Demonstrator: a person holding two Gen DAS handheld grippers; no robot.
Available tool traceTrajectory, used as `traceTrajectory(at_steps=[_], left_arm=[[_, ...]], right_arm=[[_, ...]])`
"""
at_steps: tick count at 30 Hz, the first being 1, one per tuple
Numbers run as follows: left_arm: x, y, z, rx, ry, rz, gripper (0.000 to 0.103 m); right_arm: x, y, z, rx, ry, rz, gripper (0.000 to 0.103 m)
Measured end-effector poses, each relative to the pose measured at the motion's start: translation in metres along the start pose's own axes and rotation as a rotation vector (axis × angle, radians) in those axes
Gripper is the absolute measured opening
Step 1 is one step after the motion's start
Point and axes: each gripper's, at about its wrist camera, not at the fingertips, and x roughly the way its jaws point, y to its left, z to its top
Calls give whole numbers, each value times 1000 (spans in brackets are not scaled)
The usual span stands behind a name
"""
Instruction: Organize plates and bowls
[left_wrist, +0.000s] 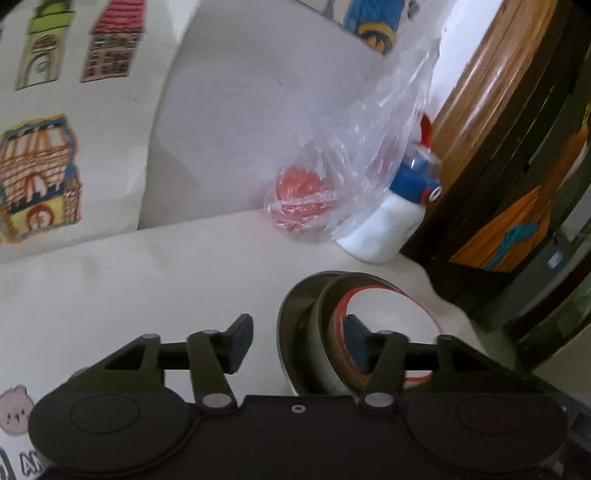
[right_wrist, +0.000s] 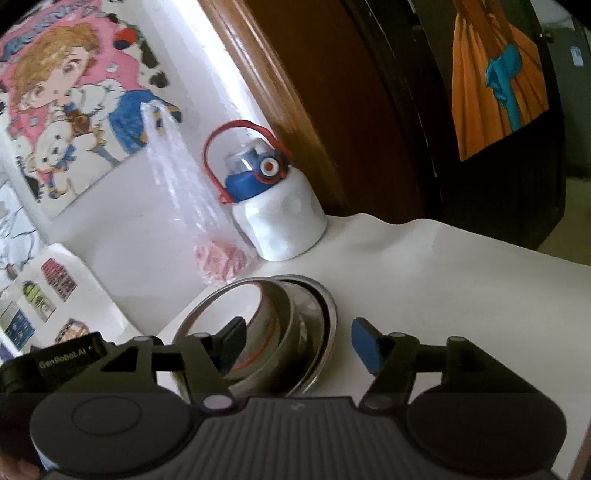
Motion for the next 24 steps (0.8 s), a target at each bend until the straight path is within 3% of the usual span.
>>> traceTrajectory(at_steps=[4, 6, 12, 24], left_arm=[[-23, 4, -6, -1, -32, -11, 70], [-36, 5, -11, 5, -51, -13, 76], [-74, 11, -30, 29, -98, -23, 96], [-135, 19, -70, 131, -189, 12, 102]], right_arm=[[-23, 7, -12, -19, -38, 12, 80], [-35, 11, -18, -28, -56, 20, 90], [-70, 23, -35, -76, -93, 27, 99], [-117, 39, -79, -222, -199, -48, 103]])
